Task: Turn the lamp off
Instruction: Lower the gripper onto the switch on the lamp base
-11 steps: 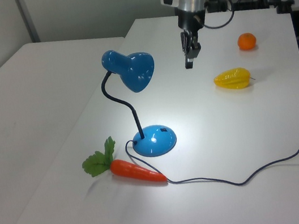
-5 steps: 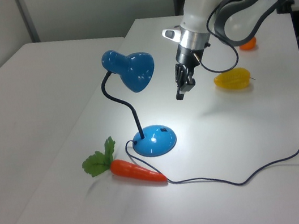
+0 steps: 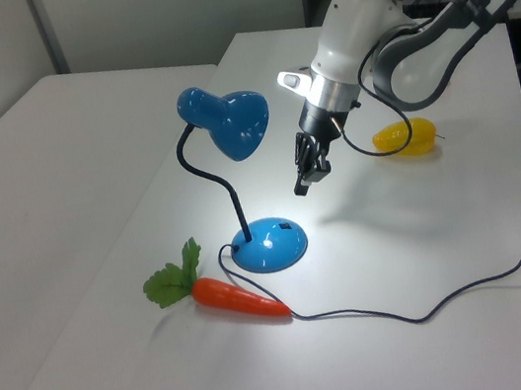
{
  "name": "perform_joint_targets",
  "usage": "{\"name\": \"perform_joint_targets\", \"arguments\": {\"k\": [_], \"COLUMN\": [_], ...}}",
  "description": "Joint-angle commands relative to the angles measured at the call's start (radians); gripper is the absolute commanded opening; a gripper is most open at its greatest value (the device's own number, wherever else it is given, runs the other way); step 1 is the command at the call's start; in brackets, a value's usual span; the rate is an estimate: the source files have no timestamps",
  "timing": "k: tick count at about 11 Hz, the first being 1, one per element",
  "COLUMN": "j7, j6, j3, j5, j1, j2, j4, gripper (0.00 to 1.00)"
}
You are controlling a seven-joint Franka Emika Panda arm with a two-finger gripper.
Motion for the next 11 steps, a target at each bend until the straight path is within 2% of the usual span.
{"name": "perform_joint_targets", "arguments": {"k": [1, 4, 11], "j7": [0.015, 0.013, 0.013], "j6": [0.041, 0.103, 0.117], "j3": [-0.002, -0.002, -0.002], "j5": [0.009, -0.001, -0.005], "j1": [0.032, 0.046, 0.046], "j2": [0.062, 0.116, 0.145], "j4": [0.046, 0.052, 0.088], "gripper": [0.0, 0.0, 0.0]}}
